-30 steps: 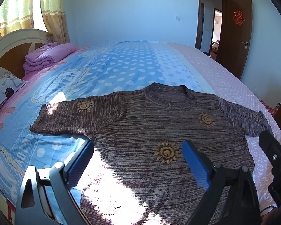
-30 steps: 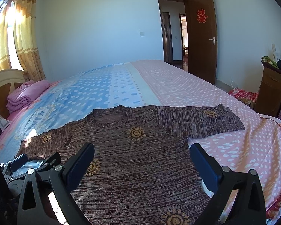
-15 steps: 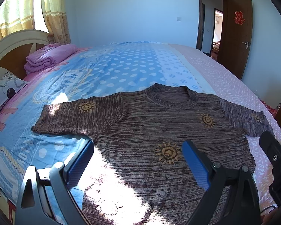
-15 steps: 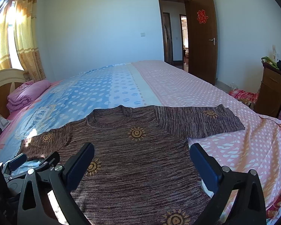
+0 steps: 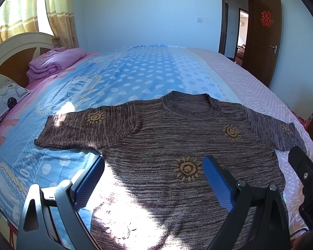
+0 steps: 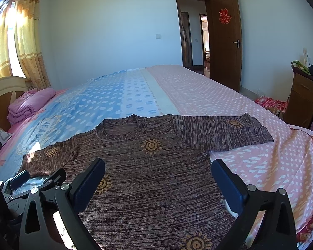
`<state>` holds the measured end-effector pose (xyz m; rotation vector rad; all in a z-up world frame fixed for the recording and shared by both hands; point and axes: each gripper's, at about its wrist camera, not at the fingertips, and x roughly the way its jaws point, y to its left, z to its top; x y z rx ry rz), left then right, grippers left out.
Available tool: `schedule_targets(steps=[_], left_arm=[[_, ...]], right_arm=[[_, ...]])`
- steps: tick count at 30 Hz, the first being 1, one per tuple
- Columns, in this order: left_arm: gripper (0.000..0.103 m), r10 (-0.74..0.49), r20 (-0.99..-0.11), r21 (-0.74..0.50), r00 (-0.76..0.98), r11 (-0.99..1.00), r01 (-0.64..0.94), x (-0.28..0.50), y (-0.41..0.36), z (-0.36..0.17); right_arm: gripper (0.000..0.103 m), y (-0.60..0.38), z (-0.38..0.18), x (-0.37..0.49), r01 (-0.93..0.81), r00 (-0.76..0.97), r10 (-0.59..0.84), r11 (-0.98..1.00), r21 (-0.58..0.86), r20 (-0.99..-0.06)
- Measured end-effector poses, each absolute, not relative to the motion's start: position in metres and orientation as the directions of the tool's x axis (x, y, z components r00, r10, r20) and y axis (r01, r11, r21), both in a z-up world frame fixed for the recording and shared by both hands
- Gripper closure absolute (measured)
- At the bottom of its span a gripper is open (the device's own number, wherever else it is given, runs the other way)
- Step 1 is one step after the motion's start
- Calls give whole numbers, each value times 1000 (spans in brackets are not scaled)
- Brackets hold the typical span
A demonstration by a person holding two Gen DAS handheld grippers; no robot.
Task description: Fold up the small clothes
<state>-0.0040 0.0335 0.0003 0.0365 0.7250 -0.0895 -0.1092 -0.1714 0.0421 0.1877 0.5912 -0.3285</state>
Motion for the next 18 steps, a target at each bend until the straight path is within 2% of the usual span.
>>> schedule_targets(steps=[12, 18], left_arm=[[6, -78, -679, -1, 730, 994, 105, 2, 32, -10], [6, -174, -737, -134, 653, 985, 111, 19, 40, -38]], right_arm=[[1, -185, 30, -88, 383, 730, -279, 923, 36, -625], [1, -209, 29, -75, 431, 696, -341, 902, -11, -632]])
